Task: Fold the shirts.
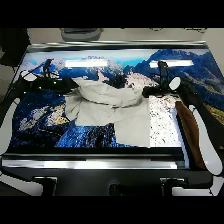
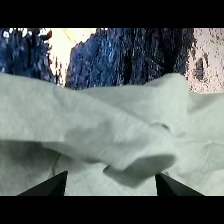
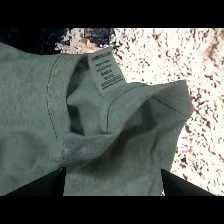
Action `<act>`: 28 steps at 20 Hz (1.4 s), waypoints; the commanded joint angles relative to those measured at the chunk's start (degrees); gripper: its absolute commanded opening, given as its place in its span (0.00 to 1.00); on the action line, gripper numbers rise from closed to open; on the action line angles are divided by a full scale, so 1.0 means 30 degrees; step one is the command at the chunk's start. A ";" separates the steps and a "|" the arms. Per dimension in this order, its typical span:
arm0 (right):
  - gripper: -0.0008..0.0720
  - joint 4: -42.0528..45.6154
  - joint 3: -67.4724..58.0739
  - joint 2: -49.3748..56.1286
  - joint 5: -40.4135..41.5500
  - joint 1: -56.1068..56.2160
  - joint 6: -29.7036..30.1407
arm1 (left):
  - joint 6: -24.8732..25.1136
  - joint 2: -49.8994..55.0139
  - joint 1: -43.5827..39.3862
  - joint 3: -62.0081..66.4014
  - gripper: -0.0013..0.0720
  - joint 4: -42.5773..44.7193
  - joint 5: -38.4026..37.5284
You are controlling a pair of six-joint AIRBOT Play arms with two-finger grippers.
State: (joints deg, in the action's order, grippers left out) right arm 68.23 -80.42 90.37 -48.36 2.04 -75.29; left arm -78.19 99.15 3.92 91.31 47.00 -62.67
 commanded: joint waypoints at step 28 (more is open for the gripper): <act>0.09 -0.4852 -0.0211 0.5304 -0.6594 -0.2069 0.4080 | -0.0328 -0.3869 0.0299 -0.9041 0.06 0.1537 0.2696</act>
State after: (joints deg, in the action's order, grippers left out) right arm 55.07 -80.51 105.30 -70.72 -5.34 -60.34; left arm -81.03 90.11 4.40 63.92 51.77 -54.78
